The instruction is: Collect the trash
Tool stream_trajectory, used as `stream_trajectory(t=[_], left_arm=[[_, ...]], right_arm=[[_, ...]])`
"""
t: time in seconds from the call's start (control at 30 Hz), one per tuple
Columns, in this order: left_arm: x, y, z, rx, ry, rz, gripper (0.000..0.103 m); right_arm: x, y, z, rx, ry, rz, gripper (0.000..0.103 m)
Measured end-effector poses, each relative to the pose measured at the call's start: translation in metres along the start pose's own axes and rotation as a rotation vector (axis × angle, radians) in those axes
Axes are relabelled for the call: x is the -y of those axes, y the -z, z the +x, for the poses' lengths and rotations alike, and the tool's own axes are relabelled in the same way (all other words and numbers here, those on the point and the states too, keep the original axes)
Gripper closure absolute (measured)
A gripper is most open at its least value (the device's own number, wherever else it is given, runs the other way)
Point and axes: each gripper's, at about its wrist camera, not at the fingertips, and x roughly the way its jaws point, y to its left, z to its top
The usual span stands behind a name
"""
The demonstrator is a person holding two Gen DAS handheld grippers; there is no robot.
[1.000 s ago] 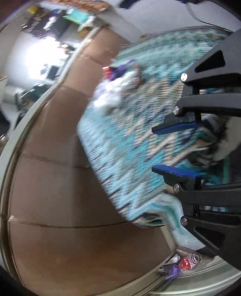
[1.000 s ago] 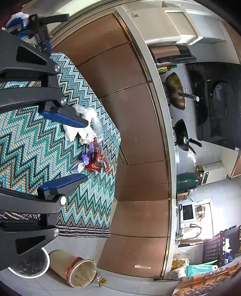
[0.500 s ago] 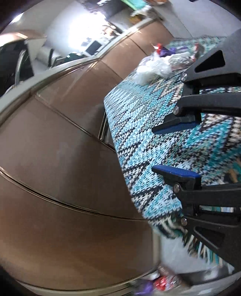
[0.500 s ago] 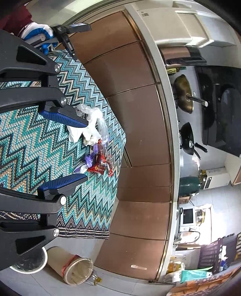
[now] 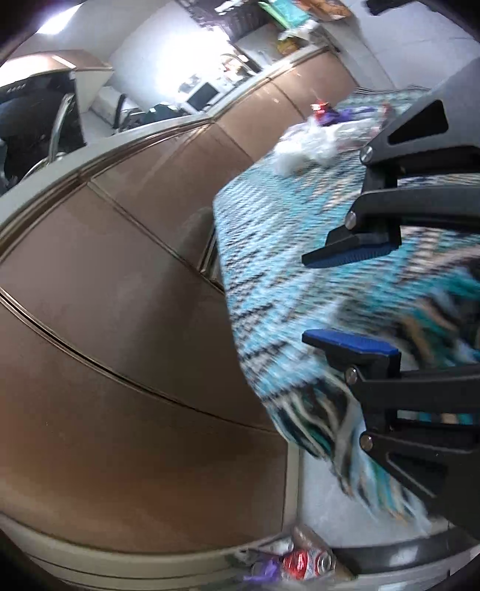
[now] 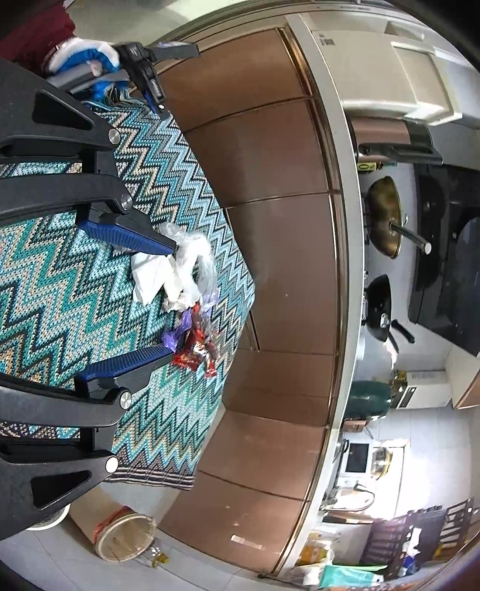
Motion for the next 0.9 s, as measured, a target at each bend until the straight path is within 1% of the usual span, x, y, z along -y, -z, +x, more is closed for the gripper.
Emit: stream_trajectory(t=[0.07, 0.17, 0.23, 0.3, 0.37, 0.43, 0.5, 0.57, 0.6, 0.7, 0.77, 0.83, 0.9], left_arm=[[0.001, 0.009, -0.015, -0.028, -0.014, 0.032, 0.070], [0.004, 0.026, -0.042, -0.090, -0.044, 0.090, 0.070], [0.009, 0.030, -0.054, -0.118, -0.036, 0.102, 0.070], [0.024, 0.034, -0.062, -0.116, -0.013, 0.144, 0.070], [0.044, 0.040, -0.061, -0.113, 0.020, 0.205, 0.070], [0.065, 0.051, -0.049, -0.153, 0.084, 0.243, 0.070], [0.085, 0.071, -0.036, -0.209, 0.115, 0.323, 0.070], [0.097, 0.092, -0.019, -0.304, 0.125, 0.385, 0.069], [0.102, 0.096, -0.021, -0.273, 0.136, 0.418, 0.066], [0.117, 0.098, -0.017, -0.312, 0.173, 0.476, 0.066], [0.123, 0.097, -0.024, -0.309, 0.201, 0.504, 0.066], [0.132, 0.092, -0.038, -0.291, 0.206, 0.574, 0.066], [0.144, 0.078, -0.061, -0.241, 0.220, 0.636, 0.066]], right_arm=[[-0.001, 0.001, -0.002, 0.009, -0.012, -0.002, 0.052], [0.002, 0.004, -0.005, 0.021, -0.027, -0.001, 0.051], [0.005, 0.006, -0.008, 0.035, -0.040, 0.007, 0.051], [0.010, 0.009, -0.012, 0.051, -0.053, 0.025, 0.051], [0.015, 0.012, -0.015, 0.063, -0.057, 0.039, 0.051], [0.020, 0.014, -0.020, 0.074, -0.062, 0.057, 0.051], [0.024, 0.016, -0.028, 0.092, -0.054, 0.065, 0.051], [0.028, 0.017, -0.037, 0.112, -0.046, 0.071, 0.050], [0.030, 0.018, -0.043, 0.122, -0.039, 0.075, 0.050], [0.037, 0.022, -0.052, 0.137, -0.017, 0.094, 0.050], [0.039, 0.024, -0.054, 0.133, -0.001, 0.102, 0.050], [0.040, 0.025, -0.061, 0.142, 0.018, 0.097, 0.050], [0.041, 0.025, -0.068, 0.148, 0.040, 0.090, 0.050]])
